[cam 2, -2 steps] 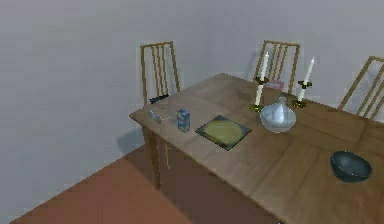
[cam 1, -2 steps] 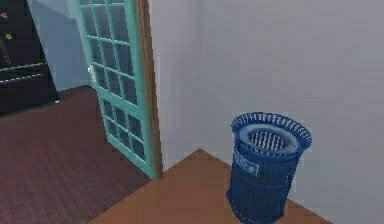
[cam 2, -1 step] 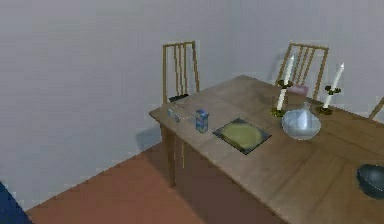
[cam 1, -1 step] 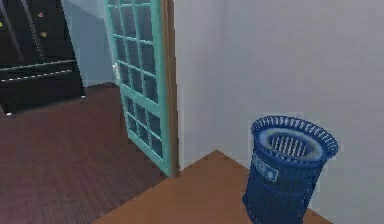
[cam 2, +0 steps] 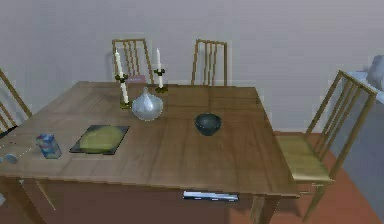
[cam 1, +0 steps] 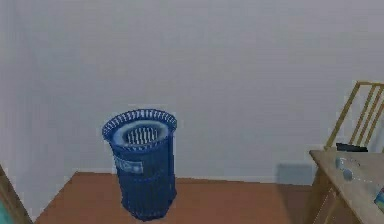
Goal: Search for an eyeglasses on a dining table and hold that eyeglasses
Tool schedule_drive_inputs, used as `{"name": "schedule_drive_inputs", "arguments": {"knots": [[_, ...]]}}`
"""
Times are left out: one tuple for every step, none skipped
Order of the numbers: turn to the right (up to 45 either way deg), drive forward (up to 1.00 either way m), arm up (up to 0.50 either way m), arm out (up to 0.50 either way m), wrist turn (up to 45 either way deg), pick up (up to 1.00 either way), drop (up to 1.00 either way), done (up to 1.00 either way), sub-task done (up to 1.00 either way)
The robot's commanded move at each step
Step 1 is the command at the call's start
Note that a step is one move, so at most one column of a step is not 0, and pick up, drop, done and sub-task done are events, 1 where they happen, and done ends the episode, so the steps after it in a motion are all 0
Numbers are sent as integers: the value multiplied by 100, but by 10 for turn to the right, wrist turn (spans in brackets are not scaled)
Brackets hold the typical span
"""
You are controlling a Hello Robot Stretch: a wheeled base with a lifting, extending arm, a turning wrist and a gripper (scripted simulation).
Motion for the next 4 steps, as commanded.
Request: {"name": "schedule_drive_inputs", "arguments": {"knots": [[240, 0, 0, 0, 0, 0, 0, 0, 0], [0, 55, 0, 0, 0, 0, 0, 0, 0], [-450, 0, 0, 0, 0, 0, 0, 0, 0], [0, 0, 50, 0, 0, 0, 0, 0, 0]]}}
